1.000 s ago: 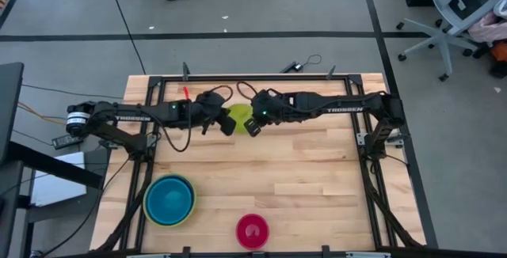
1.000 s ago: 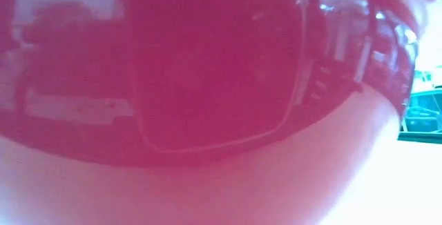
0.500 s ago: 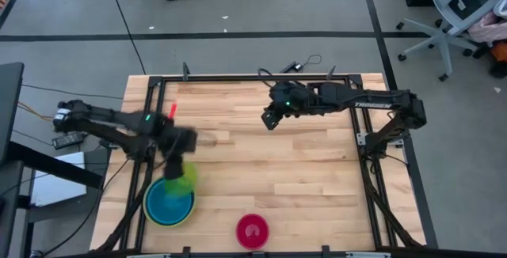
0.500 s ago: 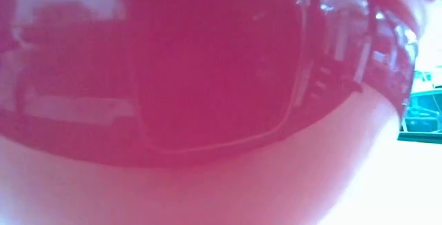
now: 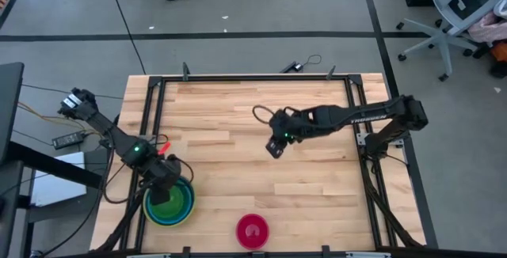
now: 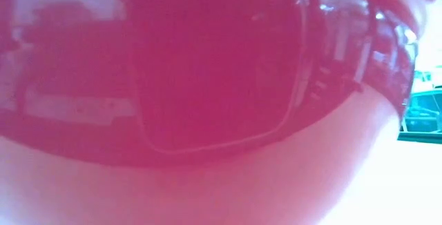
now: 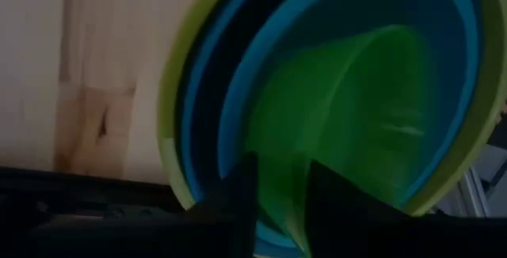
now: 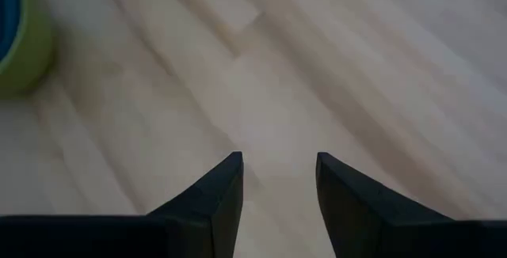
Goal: Nest bowls inside each other
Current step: Stack the light green bowl on top of the blue bowl, then stack the pink bowl on top of the light green bowl
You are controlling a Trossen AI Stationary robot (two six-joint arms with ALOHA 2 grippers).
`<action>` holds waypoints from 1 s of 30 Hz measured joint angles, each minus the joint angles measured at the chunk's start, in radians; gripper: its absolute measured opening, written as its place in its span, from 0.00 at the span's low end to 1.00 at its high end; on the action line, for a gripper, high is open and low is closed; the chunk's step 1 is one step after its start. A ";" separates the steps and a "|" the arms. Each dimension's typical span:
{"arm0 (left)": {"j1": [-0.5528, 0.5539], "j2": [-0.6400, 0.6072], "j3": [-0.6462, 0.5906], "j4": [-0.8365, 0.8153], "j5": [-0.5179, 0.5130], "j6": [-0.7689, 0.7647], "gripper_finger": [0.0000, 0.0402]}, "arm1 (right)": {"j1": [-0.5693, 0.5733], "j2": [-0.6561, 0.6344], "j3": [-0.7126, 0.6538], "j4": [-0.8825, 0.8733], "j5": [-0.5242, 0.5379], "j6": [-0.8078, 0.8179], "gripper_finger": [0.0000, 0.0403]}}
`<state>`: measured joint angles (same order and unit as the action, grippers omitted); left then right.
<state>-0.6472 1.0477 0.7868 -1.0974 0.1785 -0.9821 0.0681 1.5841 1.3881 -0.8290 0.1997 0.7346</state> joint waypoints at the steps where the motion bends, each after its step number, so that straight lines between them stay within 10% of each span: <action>1: -0.003 0.000 0.000 0.004 0.001 -0.012 0.27 | 0.013 0.000 -0.019 0.029 -0.025 -0.010 0.41; 13: 0.029 0.000 0.088 -0.021 -0.004 -0.154 0.57 | 0.054 0.001 -0.190 0.309 -0.177 0.019 0.41; 30: 0.029 0.000 0.352 0.238 -0.715 -0.040 0.49 | 0.120 0.001 -0.191 0.579 -0.230 -0.400 0.38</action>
<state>-0.6180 1.0478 1.1389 -0.8589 -0.5362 -1.0223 0.1884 1.5852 1.1973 -0.2504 -0.0301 0.3346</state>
